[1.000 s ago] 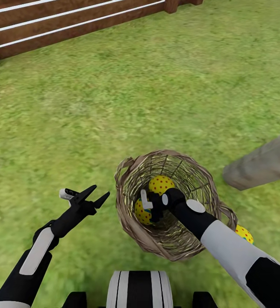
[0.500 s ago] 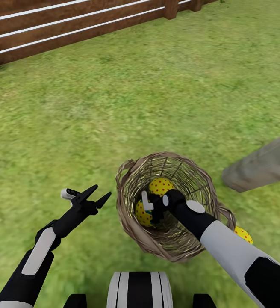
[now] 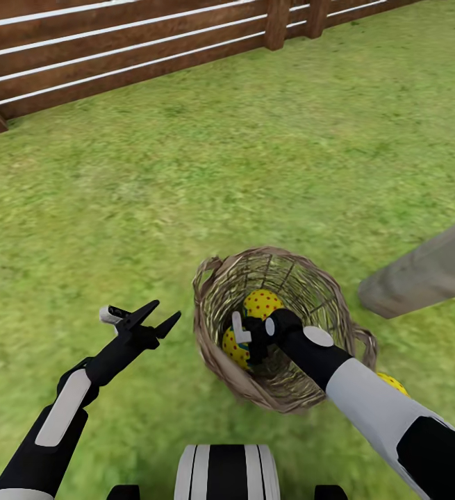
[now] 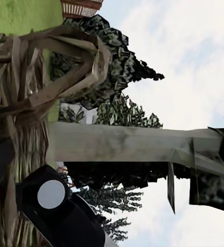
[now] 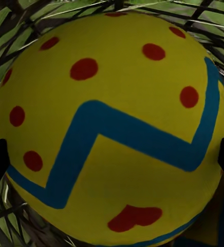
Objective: Take the three Easter eggs out of the wicker basket on the lawn in the garden, then place them on the lawn next to a single tree (choose any tree) so that all three eggs are next to the same tree and none are left in the basket.
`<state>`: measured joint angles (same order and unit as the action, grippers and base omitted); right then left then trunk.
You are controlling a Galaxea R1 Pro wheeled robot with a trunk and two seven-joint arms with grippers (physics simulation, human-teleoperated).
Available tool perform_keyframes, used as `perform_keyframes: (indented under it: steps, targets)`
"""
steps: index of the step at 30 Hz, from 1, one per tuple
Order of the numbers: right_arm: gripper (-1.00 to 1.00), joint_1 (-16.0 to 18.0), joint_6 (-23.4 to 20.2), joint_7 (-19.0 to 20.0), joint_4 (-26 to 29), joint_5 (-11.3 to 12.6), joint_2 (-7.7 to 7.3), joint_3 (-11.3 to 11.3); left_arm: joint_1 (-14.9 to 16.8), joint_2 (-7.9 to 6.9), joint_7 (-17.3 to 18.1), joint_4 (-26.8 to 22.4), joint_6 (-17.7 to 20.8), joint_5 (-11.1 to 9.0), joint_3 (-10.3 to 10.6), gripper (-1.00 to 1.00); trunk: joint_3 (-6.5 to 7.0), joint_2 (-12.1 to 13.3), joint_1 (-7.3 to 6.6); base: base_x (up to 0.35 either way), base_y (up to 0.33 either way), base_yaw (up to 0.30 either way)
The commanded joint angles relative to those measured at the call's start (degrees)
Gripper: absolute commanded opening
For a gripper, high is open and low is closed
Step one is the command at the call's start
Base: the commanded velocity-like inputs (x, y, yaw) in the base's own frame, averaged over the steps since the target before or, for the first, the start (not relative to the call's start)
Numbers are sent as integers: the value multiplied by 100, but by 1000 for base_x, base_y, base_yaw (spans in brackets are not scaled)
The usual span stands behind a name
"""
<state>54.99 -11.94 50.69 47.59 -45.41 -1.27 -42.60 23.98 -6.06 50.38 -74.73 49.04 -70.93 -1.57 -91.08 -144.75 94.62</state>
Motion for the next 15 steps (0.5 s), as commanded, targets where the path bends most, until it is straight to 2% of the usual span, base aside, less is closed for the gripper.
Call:
perform_keyframes:
  steps: [1, 2, 4, 5, 15]
  targets:
    - [-100, 3, -45, 19, 13, -3, -5, -21, 2, -1, 4, 1, 27, -10, -1, 100, 20, 0, -3, 0, 0, 0]
    - [-100, 3, -45, 20, 13, -3, -5, -65, 2, -1, 4, 1, 27, -9, -1, 100, 42, 2, -6, 0, 0, 0]
    - [-100, 3, -45, 20, 12, -2, -5, -439, 2, -1, -1, 2, 27, -10, -1, 100, 86, 4, -11, 0, 0, 0]
    - [-100, 3, -45, 20, 12, -3, -5, -498, 2, -1, -1, 2, 27, -9, -1, 100, 108, 6, -13, 0, 0, 0]
    - [-100, 3, -45, 20, 22, -3, -14, -539, 2, -1, -8, -2, 34, -9, -1, 100, 330, 19, -39, 0, 0, 0]
